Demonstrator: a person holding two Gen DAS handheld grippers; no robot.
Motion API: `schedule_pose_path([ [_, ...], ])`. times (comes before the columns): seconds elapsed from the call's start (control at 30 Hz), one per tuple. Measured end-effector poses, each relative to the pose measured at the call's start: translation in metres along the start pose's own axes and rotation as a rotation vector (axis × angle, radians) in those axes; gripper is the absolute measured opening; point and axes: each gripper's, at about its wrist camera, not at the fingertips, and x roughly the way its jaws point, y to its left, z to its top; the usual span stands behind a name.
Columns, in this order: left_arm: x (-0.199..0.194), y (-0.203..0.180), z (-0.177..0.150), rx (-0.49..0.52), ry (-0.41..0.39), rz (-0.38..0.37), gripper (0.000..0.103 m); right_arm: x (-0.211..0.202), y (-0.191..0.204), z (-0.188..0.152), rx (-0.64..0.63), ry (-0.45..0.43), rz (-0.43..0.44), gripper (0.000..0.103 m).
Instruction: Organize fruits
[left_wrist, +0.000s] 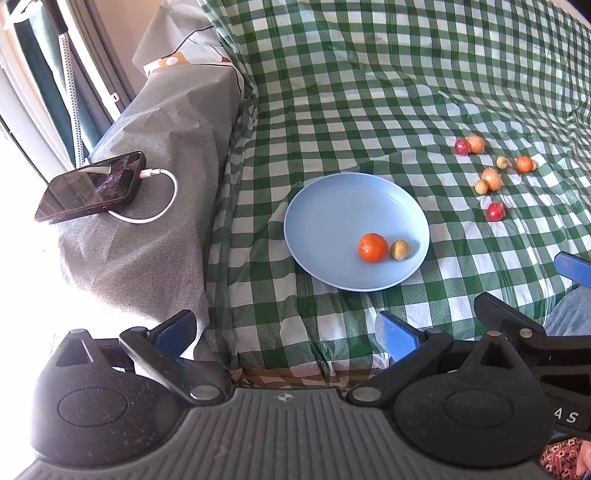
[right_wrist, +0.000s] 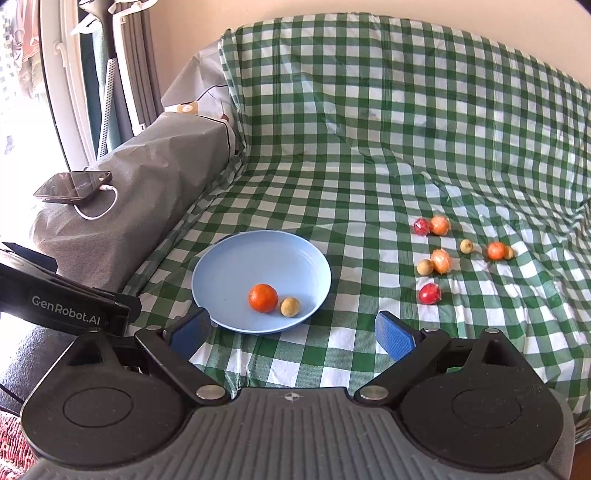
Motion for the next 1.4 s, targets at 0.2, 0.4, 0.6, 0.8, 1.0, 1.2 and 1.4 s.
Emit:
schedule_pose_path([
  [0.2, 0.013, -0.01, 0.013, 0.016, 0.034, -0.006, 0.103, 0.012, -0.009, -0.001, 0.043, 0.022, -0.001, 0.096],
  [0.4, 0.027, -0.028, 0.033, 0.04, 0.051, -0.009, 0.103, 0.026, -0.027, -0.002, 0.096, 0.046, -0.012, 0.096],
  [0.6, 0.047, -0.058, 0.061, 0.08, 0.077, -0.04, 0.103, 0.041, -0.066, -0.003, 0.184, 0.039, -0.096, 0.096],
  [0.8, 0.079, -0.108, 0.09, 0.173, 0.082, -0.098, 0.103, 0.067, -0.13, -0.005, 0.279, 0.04, -0.232, 0.096],
  [1.0, 0.132, -0.178, 0.131, 0.297, 0.059, -0.194, 0.103, 0.109, -0.197, -0.003, 0.314, 0.025, -0.339, 0.096],
  [1.2, 0.201, -0.252, 0.168, 0.403, 0.04, -0.278, 0.103, 0.177, -0.259, 0.007, 0.231, 0.017, -0.333, 0.092],
  [1.4, 0.249, -0.287, 0.178, 0.455, 0.064, -0.358, 0.103, 0.242, -0.297, 0.023, 0.177, 0.057, -0.225, 0.081],
])
